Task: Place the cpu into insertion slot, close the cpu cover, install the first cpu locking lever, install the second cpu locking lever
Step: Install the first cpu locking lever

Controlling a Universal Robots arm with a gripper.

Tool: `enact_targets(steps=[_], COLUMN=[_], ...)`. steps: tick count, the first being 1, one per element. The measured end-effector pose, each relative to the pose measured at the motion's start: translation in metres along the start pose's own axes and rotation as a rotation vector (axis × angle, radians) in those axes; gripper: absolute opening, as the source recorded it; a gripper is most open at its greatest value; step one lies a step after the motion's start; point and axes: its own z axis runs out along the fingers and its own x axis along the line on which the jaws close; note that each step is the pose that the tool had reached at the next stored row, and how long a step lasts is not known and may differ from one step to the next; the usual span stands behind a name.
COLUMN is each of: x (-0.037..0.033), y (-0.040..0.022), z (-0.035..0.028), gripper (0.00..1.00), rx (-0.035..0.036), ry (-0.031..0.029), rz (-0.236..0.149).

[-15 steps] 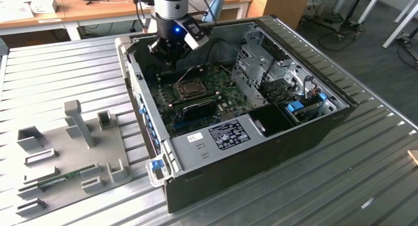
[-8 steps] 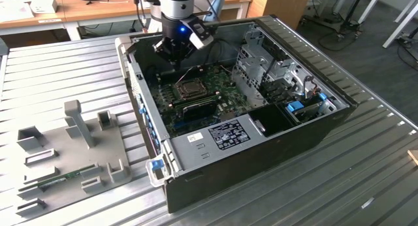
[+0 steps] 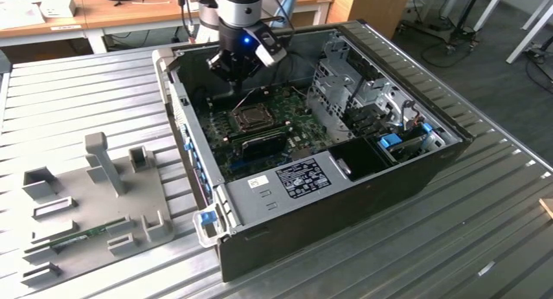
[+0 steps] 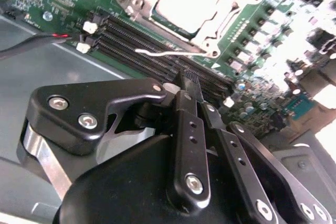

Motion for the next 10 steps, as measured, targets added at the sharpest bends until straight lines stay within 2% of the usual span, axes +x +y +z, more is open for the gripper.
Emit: enact_targets(steps=[1,2,6,10], x=[-0.0004,-0.0005,-0.0007,-0.0013], y=[0.0000,0.0000,0.0000,-0.0001], z=[0.0004,0.0006,0.0006,0.0008], gripper=[0.10,0.10,0.10,0.10], rx=[-0.0095,-0.0154,-0.0161,-0.0153], ry=[0.0001,0.0001,0.0000,-0.0030], rz=[0.000,0.001,0.002,0.030])
